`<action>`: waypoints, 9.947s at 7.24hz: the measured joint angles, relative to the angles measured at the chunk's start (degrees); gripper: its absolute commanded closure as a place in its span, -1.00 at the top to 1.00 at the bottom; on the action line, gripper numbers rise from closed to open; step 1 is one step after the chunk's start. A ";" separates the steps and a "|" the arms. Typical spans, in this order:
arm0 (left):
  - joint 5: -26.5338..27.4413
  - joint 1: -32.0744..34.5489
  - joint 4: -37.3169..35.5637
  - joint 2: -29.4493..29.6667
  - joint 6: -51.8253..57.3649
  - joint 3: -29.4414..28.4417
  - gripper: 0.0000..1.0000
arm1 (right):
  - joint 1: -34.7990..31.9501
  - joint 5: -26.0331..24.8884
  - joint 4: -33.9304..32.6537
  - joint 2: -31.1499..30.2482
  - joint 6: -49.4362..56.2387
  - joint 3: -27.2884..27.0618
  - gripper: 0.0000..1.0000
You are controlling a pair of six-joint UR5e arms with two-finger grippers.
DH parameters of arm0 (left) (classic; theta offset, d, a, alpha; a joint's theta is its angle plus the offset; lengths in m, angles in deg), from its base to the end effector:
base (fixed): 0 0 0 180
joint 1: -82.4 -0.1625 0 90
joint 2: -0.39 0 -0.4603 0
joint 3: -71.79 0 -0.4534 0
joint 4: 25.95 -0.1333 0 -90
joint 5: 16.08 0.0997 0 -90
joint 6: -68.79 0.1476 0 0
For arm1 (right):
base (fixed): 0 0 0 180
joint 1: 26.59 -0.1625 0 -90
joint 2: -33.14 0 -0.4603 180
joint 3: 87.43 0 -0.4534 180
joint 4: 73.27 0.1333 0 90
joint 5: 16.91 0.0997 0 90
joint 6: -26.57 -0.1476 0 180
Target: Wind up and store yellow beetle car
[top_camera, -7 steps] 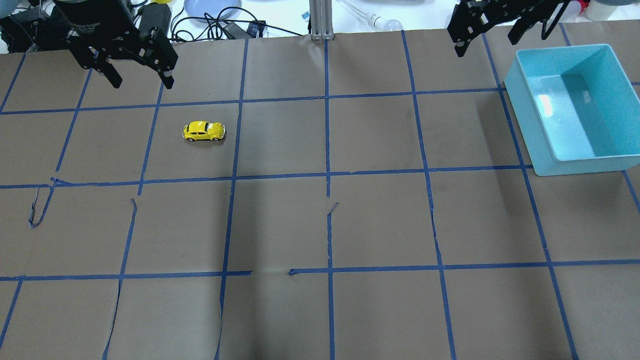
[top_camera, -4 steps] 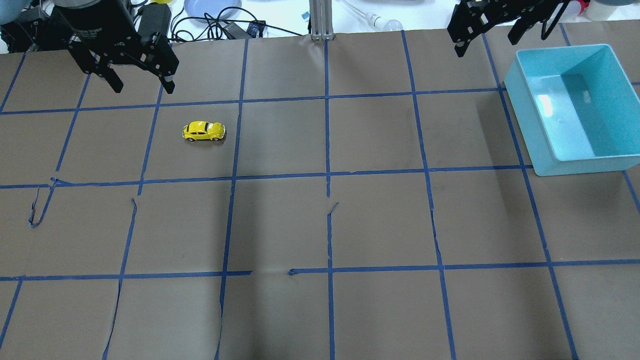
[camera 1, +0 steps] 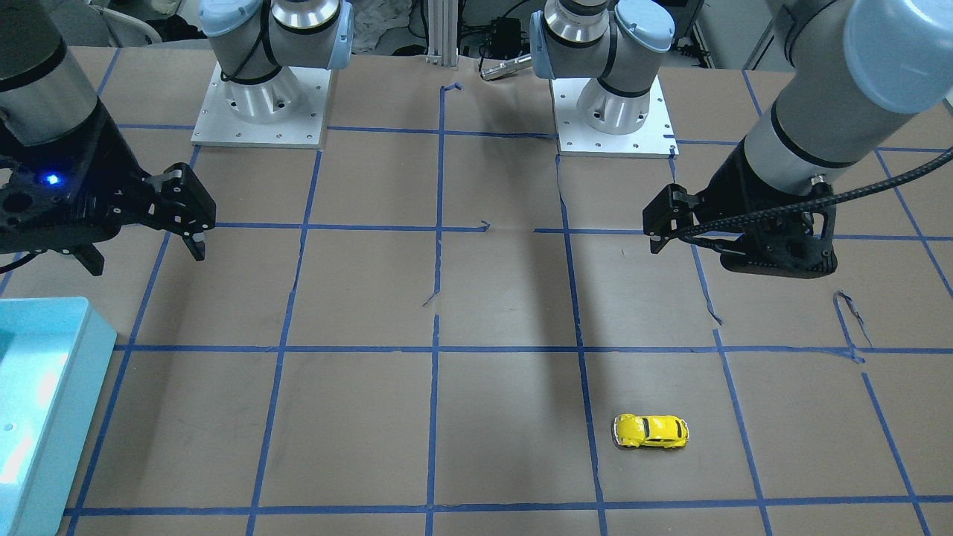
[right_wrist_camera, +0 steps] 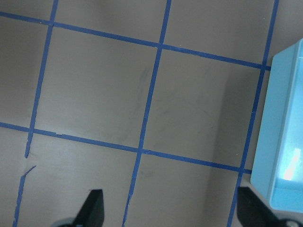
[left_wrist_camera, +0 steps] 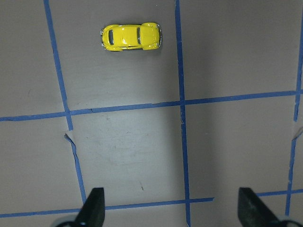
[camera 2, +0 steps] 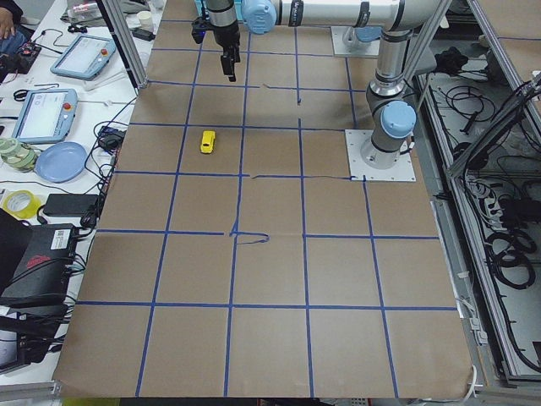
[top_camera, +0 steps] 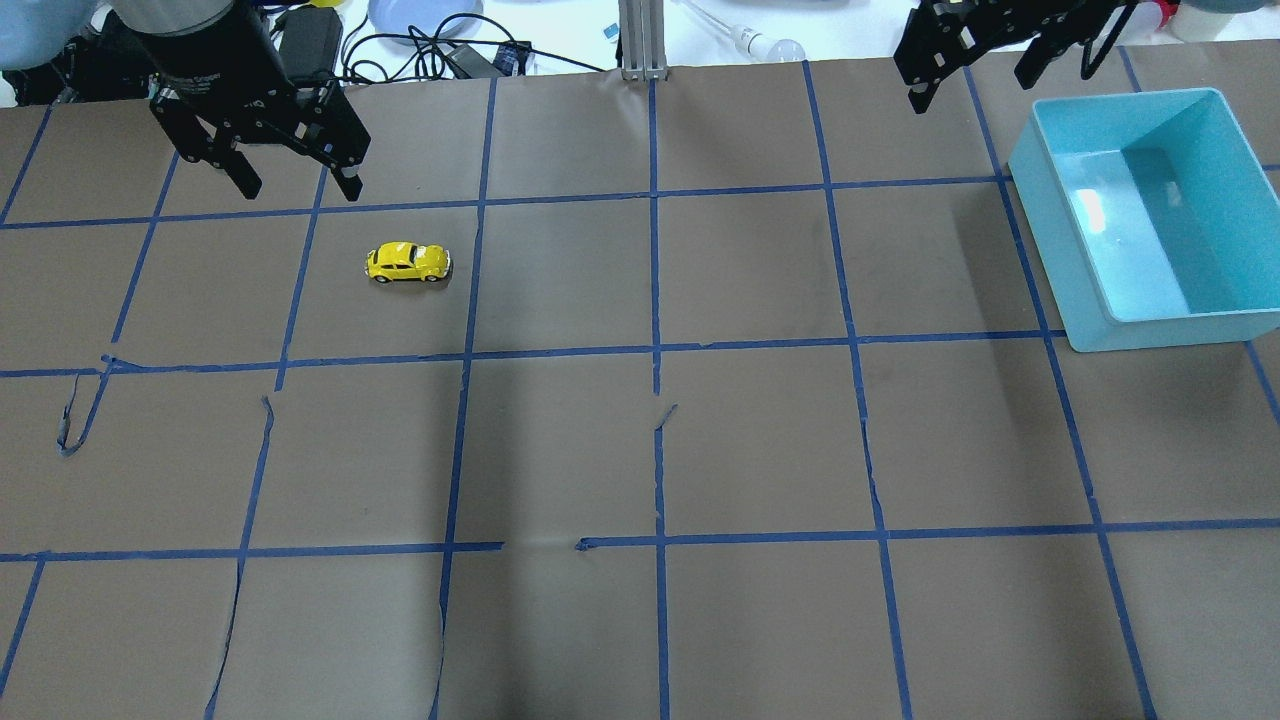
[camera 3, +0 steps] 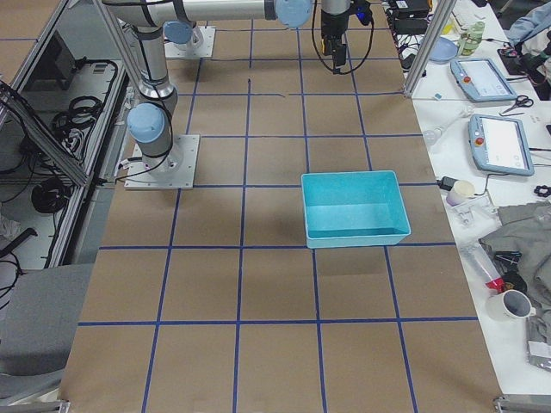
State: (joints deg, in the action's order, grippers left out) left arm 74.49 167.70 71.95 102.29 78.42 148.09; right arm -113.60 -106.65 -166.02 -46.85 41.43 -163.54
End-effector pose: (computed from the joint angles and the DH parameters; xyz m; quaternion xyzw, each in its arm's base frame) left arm -0.0796 -0.6402 0.4698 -0.0432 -0.9976 -0.0534 0.0017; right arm 0.1000 -0.6546 0.5114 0.1034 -0.9930 0.0575 0.0067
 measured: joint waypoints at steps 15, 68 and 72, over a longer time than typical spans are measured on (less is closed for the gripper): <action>-0.22 -0.51 -14.62 3.88 -32.73 1.12 1.00 | 0.08 0.00 0.03 -0.17 0.00 0.00 1.00; -7.05 -26.04 -42.97 25.53 -59.11 9.52 -1.00 | -0.18 0.37 1.00 -0.60 -10.81 0.17 1.00; -7.17 -29.38 -44.11 24.83 -55.00 9.43 1.00 | -0.18 0.39 1.00 -0.58 -10.81 0.17 1.00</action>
State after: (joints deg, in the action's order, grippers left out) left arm 67.32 138.32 27.84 127.11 23.41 157.52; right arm -113.78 -106.26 -165.02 -47.43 30.62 -163.36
